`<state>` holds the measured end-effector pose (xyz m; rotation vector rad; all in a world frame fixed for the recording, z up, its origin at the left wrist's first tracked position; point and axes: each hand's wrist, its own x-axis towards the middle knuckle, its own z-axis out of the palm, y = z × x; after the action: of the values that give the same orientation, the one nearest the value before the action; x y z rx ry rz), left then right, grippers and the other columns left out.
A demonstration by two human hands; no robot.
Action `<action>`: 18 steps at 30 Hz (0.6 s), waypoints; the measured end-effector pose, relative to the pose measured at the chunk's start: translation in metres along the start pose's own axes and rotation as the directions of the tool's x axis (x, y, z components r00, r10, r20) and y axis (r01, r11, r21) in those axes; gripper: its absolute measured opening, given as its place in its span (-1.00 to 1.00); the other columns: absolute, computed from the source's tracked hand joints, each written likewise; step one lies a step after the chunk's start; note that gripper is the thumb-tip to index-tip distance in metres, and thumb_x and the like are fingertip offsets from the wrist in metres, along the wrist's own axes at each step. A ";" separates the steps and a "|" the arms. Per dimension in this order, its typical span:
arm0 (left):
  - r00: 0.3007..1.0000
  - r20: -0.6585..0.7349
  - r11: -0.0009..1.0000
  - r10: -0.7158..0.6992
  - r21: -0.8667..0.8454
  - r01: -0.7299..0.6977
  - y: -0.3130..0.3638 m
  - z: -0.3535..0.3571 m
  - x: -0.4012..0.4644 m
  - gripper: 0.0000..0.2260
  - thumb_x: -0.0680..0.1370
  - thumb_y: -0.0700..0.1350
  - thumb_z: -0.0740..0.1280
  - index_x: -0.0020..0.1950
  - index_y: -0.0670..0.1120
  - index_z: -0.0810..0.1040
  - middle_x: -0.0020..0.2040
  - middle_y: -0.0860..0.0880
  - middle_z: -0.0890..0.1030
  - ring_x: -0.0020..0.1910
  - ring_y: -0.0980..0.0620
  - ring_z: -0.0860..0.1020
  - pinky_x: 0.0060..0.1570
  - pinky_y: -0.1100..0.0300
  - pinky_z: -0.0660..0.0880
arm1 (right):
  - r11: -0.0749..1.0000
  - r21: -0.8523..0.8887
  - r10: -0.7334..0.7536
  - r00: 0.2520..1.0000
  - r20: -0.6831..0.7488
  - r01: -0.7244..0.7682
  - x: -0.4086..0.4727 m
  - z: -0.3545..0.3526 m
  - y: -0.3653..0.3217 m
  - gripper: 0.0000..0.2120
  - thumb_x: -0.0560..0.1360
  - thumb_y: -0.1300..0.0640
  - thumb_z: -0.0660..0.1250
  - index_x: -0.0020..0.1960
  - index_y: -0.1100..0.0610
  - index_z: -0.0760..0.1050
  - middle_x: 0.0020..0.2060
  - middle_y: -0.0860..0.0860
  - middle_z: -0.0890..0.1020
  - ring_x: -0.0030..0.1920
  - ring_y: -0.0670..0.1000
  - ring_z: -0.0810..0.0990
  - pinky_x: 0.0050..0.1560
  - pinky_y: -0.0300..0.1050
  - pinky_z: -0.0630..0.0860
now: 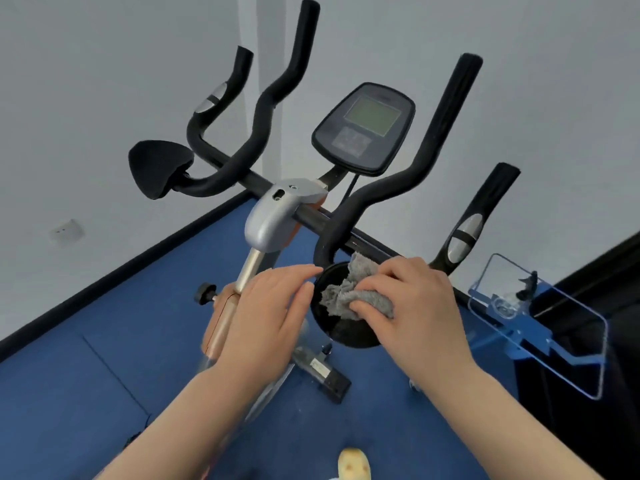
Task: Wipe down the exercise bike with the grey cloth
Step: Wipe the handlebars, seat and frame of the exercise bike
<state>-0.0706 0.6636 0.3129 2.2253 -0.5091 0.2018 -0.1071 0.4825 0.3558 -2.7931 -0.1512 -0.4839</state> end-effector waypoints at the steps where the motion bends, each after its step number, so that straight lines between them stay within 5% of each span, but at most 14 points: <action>1: 0.999 0.010 0.999 0.039 -0.013 -0.039 0.002 -0.001 0.000 -0.69 0.61 0.07 0.02 0.18 0.13 0.51 -0.01 0.21 0.60 0.04 0.24 0.51 0.09 0.39 0.31 | 1.000 -0.029 0.002 1.000 0.021 -0.002 -0.005 -0.004 0.002 -0.87 0.35 0.00 0.48 -0.12 -0.02 0.63 -0.20 -0.12 0.54 -0.10 -0.02 0.50 -0.04 -0.13 0.28; 7: 0.994 -0.086 0.987 0.064 -0.144 -0.076 0.001 -0.007 -0.008 -0.70 0.63 0.01 0.06 0.18 0.10 0.56 0.04 0.58 0.45 0.07 0.56 0.39 0.02 0.71 0.08 | 0.983 0.106 0.168 0.975 -0.149 -0.153 0.010 0.004 -0.025 -0.88 0.40 -0.02 0.42 -0.11 -0.01 0.60 -0.16 -0.11 0.54 -0.14 -0.12 0.44 0.04 -0.14 0.29; 13: 0.994 -0.102 0.989 0.027 -0.144 -0.042 0.001 -0.004 -0.012 -0.75 0.62 -0.09 0.12 0.13 0.06 0.58 -0.12 0.48 0.48 -0.01 0.63 0.36 0.00 0.74 0.03 | 0.995 -0.093 -0.040 0.999 -0.037 0.036 -0.022 0.016 -0.025 -0.91 0.38 -0.02 0.40 -0.15 -0.04 0.55 -0.16 -0.15 0.57 -0.12 -0.04 0.53 0.11 -0.17 0.21; 18: 0.996 -0.089 0.981 0.020 -0.190 -0.037 0.002 -0.006 -0.011 -0.74 0.63 -0.14 0.12 0.10 0.01 0.59 -0.10 0.38 0.53 -0.03 0.58 0.41 -0.02 0.73 0.08 | 0.993 0.110 0.055 0.993 -0.102 -0.044 -0.005 0.016 -0.032 -0.88 0.37 -0.04 0.43 -0.12 -0.06 0.58 -0.14 -0.17 0.57 -0.07 -0.10 0.50 0.13 -0.12 0.26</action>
<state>-0.0816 0.6702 0.3152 2.0141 -0.4919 0.2529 -0.1116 0.5178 0.3485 -2.6525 -0.0823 -0.5909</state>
